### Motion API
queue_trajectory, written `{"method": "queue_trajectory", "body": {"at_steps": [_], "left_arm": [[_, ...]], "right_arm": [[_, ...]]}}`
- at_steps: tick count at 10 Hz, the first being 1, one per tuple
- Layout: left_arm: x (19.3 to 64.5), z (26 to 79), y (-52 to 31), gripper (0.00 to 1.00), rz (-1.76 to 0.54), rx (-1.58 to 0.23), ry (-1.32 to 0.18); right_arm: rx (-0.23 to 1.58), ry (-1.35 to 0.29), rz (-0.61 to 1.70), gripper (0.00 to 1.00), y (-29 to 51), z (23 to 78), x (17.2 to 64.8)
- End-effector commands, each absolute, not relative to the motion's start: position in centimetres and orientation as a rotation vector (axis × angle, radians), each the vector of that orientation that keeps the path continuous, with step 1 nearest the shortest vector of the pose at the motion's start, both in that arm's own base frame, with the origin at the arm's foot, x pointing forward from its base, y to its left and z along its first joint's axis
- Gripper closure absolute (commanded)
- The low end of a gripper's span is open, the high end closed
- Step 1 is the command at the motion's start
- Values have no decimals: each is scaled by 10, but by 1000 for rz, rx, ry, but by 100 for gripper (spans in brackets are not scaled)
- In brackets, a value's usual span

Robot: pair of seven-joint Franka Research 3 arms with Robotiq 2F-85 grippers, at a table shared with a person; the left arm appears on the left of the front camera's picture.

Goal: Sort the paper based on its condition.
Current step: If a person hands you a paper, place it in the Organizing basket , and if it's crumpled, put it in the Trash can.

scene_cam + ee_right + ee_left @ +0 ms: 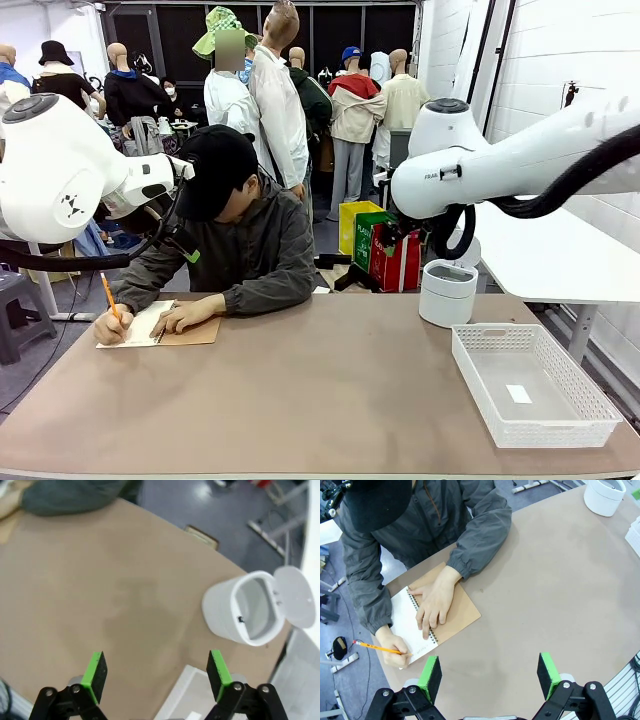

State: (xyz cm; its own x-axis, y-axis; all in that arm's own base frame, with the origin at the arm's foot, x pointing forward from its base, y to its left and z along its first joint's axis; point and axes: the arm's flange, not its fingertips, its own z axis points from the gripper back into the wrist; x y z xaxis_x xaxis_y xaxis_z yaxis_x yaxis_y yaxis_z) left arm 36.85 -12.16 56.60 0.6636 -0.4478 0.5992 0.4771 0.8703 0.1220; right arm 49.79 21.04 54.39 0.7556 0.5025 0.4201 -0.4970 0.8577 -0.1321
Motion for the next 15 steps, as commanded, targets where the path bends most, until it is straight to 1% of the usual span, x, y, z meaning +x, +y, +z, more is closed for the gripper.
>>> {"method": "queue_trajectory", "body": {"at_steps": [1,5,7,9,11,12,15], "left_arm": [[368,567,-120,0,-521,-48,-659],[368,567,-120,0,-521,-48,-659],[368,567,-120,0,-521,-48,-659],[368,567,-120,0,-521,-48,-659],[368,567,-120,0,-521,-48,-659],[368,567,-120,0,-521,-48,-659],[368,567,-120,0,-521,-48,-659]], "right_arm": [[131,-470,722,0,192,545,458],[265,-534,935,0,186,551,400],[312,-552,1019,0,185,551,381],[341,-563,1056,0,187,547,376],[350,-557,1030,0,187,545,379],[302,-555,1036,0,192,554,374],[302,-555,1036,0,192,554,374]]}}
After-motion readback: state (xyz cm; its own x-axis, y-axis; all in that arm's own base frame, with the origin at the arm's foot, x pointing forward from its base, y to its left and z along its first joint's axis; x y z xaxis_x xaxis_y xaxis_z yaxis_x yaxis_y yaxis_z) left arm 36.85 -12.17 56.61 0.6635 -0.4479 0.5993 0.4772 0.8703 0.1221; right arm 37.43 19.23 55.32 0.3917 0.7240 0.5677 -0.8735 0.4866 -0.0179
